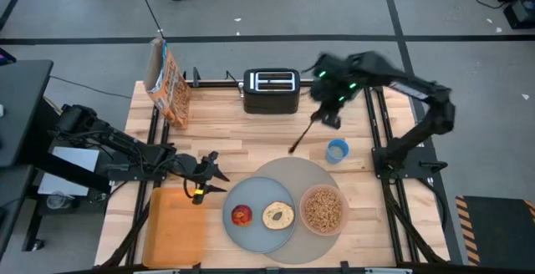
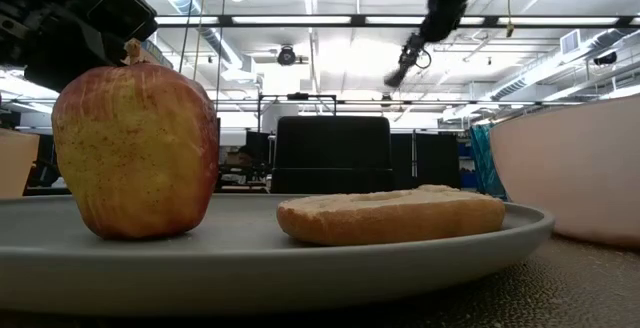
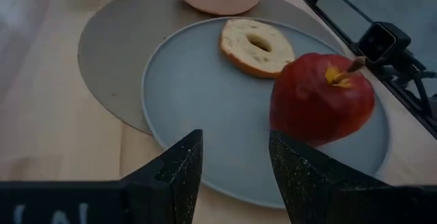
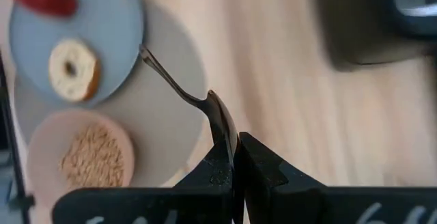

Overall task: Arrange a breakfast setting
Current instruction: Put the spoon on the middle of the table placemat

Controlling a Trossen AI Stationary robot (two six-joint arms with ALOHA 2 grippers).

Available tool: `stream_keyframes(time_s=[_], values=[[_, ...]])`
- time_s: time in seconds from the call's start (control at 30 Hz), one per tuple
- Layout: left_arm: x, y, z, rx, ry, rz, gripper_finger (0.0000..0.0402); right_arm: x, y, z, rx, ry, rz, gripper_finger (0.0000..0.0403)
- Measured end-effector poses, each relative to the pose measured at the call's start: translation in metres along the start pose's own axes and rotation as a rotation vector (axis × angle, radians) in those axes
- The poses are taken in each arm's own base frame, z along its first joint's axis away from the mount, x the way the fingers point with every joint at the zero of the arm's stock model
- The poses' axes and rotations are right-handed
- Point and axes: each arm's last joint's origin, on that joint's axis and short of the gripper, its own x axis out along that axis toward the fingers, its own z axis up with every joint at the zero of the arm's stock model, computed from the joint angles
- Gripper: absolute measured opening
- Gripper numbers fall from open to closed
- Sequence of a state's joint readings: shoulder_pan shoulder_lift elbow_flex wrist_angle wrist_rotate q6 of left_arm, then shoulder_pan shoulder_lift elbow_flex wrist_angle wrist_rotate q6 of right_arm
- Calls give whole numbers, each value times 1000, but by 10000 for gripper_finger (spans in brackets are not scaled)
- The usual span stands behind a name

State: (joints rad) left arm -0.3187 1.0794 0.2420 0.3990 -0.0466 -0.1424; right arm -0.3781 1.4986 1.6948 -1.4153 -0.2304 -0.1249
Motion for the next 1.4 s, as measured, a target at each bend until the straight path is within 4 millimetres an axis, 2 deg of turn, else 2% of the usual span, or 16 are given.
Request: stream_keyframes(time_s=[0.17, 0.27, 0.5, 0.83, 1.03, 1.4], values=[[0, 0, 0, -5, -1, 1, 178, 65, 17, 17, -119, 179, 137, 21], [0, 0, 0, -5, -2, 0, 178, 96, 28, 29, -193, 205, 228, 21], [0, 0, 1, -7, -12, 0, 178, 145, 43, 43, -308, 222, 363, 21], [0, 0, 1, -11, -10, 1, 178, 190, 67, 47, -408, 229, 583, 21], [0, 0, 1, -24, -7, 1, 178, 217, 83, 43, -433, 301, 601, 21], [0, 0, 1, -31, -7, 1, 178, 223, 103, 37, -443, 352, 556, 21]])
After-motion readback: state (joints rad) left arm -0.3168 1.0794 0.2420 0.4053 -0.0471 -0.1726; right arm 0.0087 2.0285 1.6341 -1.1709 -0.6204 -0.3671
